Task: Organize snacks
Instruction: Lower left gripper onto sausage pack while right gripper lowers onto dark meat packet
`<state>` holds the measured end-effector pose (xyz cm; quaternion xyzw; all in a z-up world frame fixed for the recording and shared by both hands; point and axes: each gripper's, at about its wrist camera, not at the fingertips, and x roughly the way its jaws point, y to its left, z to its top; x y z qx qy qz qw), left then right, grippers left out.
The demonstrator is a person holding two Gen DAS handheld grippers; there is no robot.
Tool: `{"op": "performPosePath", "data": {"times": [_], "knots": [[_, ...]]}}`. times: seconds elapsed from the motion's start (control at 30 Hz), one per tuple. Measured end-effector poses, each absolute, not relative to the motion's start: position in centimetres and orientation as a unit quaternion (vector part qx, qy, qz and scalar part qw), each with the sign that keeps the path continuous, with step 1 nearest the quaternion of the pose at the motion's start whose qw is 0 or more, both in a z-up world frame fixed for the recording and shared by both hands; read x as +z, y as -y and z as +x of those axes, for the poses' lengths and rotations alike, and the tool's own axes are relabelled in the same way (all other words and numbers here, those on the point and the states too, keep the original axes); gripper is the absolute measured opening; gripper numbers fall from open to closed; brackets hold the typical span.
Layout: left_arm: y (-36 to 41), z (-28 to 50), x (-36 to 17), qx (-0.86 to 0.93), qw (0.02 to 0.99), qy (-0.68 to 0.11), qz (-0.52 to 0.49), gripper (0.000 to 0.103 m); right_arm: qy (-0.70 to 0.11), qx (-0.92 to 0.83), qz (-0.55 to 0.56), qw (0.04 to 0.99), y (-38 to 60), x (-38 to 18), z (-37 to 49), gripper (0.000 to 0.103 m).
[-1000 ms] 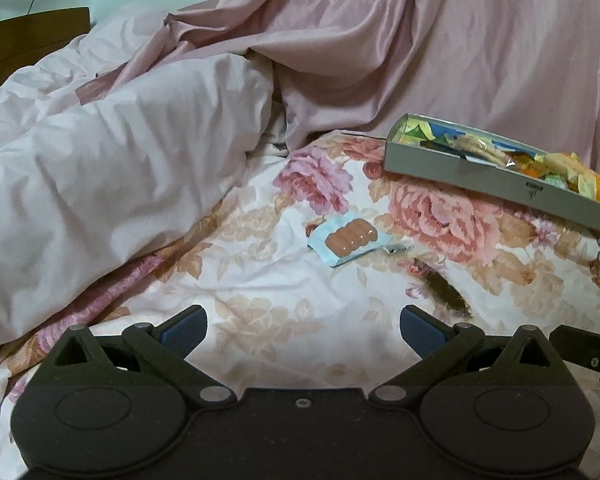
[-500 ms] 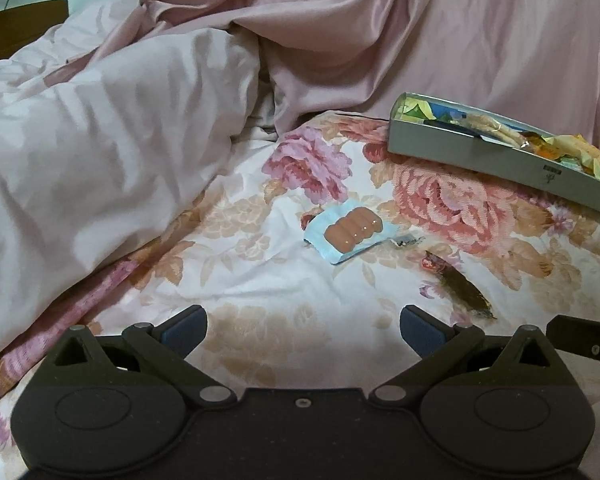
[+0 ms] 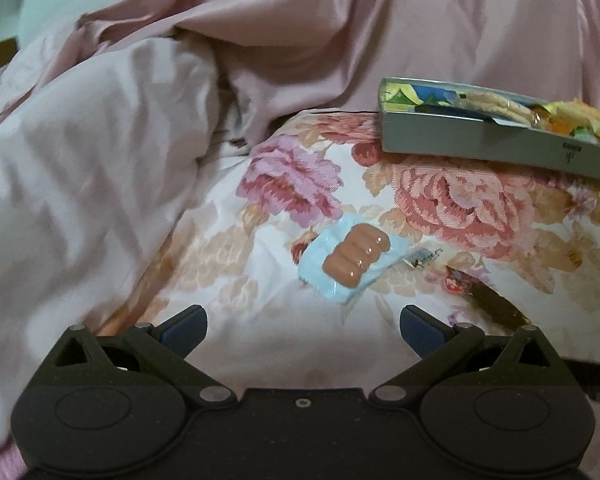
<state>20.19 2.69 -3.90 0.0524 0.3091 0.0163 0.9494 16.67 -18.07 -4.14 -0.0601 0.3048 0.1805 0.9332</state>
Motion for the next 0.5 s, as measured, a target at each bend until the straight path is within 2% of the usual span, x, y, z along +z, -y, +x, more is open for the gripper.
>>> {"op": "performPosePath", "data": {"times": [0.27,0.5], "knots": [[-3.0,23.8,-4.0,-0.042,0.951,-0.297,0.071,0.102,-0.290,0.203,-0.105,0.929,16.3,-5.3,16.7,0.103],[-2.2,26.1,-4.9,-0.089,0.938,-0.317,0.108,0.102,-0.276,0.218,-0.130,0.927,15.0,-5.9,17.3,0.103]]}}
